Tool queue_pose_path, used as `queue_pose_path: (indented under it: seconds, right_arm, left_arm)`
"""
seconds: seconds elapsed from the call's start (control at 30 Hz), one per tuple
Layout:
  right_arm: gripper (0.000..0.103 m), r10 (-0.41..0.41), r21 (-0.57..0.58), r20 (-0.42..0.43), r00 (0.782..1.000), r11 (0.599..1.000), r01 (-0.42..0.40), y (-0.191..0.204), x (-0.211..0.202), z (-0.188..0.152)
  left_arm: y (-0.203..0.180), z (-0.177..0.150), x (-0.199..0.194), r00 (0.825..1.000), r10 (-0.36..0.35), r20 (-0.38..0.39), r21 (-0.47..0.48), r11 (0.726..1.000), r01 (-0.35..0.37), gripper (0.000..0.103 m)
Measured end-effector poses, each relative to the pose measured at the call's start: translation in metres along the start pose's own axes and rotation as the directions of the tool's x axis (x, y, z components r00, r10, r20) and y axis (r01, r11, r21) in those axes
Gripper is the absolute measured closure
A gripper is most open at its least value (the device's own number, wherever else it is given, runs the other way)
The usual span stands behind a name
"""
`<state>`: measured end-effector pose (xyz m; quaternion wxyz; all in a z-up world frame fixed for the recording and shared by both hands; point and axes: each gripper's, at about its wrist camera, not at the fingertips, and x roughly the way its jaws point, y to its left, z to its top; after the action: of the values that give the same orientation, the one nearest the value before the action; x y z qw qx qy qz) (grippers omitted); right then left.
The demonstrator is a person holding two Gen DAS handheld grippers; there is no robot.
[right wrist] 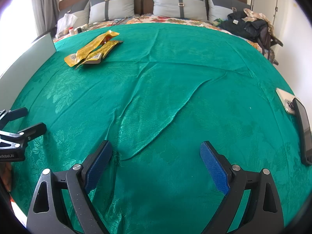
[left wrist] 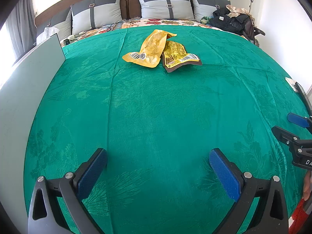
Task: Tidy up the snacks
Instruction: 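Withdraw both tools from the box back over the cloth, then lower the open left tool around the long yellow sausage pack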
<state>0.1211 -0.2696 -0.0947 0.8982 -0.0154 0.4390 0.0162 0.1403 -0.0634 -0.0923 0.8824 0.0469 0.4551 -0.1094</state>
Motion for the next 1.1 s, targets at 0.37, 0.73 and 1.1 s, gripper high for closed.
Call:
queue_pose_path:
  seconds: [0.37,0.73,1.1]
  right_arm:
    - [0.009,0.000,0.000,0.000,1.000,1.000,0.000,0.000,0.000,0.000]
    - [0.009,0.000,0.000,0.000,1.000,1.000,0.000,0.000,0.000,0.000]
    - [0.009,0.000,0.000,0.000,1.000,1.000,0.000,0.000,0.000,0.000]
  left_arm:
    - [0.000,0.000,0.000,1.000,0.000,0.000,0.000,1.000,0.000,0.000]
    - [0.000,0.000,0.000,1.000,0.000,0.001,0.000,1.000,0.000,0.000]
    - [0.010,0.030,0.011,0.985,-0.045,-0.164,0.051,0.997,0.055,0.000]
